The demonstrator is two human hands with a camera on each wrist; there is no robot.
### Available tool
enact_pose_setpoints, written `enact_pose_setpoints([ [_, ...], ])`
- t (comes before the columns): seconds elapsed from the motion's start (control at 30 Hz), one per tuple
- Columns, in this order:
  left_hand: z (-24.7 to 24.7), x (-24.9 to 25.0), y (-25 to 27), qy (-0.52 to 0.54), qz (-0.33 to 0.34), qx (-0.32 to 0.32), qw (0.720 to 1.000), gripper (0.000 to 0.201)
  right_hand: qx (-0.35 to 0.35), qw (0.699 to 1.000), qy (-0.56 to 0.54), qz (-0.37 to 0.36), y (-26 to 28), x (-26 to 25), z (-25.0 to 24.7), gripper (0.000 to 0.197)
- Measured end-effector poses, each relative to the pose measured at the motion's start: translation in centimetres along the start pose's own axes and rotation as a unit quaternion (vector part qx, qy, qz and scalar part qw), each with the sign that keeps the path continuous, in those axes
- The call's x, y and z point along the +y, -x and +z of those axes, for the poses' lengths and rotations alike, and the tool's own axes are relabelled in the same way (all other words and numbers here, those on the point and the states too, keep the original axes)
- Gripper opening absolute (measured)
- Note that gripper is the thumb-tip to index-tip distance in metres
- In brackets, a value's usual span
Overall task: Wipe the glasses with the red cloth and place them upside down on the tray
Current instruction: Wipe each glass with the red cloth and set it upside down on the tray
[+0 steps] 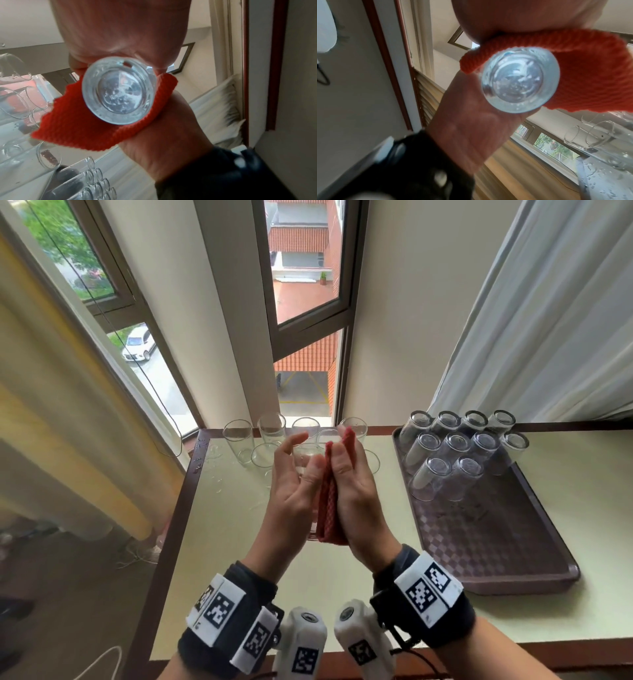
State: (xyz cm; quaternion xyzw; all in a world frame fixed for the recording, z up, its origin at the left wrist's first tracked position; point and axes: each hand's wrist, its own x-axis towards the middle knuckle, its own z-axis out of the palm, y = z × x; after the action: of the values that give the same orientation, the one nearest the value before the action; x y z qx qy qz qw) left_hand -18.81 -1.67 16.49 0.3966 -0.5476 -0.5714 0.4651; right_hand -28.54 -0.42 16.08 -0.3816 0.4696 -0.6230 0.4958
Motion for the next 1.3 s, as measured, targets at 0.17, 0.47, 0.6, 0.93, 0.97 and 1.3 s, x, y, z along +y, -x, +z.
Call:
enact_pose_setpoints([
  [0.17,-0.6,-0.4,-0.3,-0.054,-0.009,0.036,0.998,0.044,-0.012,1.000,0.014,0.005,0.6,0.3,0.3,0.056],
  [0.47,-0.6,-0.9,0.3,-0.038,-0.024,0.021,0.999,0.056,-0.009,1.000,0.000,0.030,-0.2,0.1,0.3,0.040],
  [0.6,-0.8,-1.4,0.0,-0.002,-0.057,0.049,0.997,0.073,-0.005,1.000,0.027,0.003,0.4,1.7,0.3,0.052],
  [0.93,-0.2,-1.5,0.9,0.066,-0.032,0.078,0.994,0.053,-0.018,0.999,0.046,-0.001,-0.1,1.8,0.5,0.048],
  [0.97,-0.1,-1.4,0.9,0.071,-0.036,0.073,0.994,0.049,-0.017,0.998,0.067,-0.012,-0.1,1.8,0.6,0.054],
  [1.3,-0.9,-2.1,1.0,0.047,-0.044,0.073,0.995,0.057,-0.021,0.997,0.078,-0.011,0.0,1.3,0.4,0.052],
])
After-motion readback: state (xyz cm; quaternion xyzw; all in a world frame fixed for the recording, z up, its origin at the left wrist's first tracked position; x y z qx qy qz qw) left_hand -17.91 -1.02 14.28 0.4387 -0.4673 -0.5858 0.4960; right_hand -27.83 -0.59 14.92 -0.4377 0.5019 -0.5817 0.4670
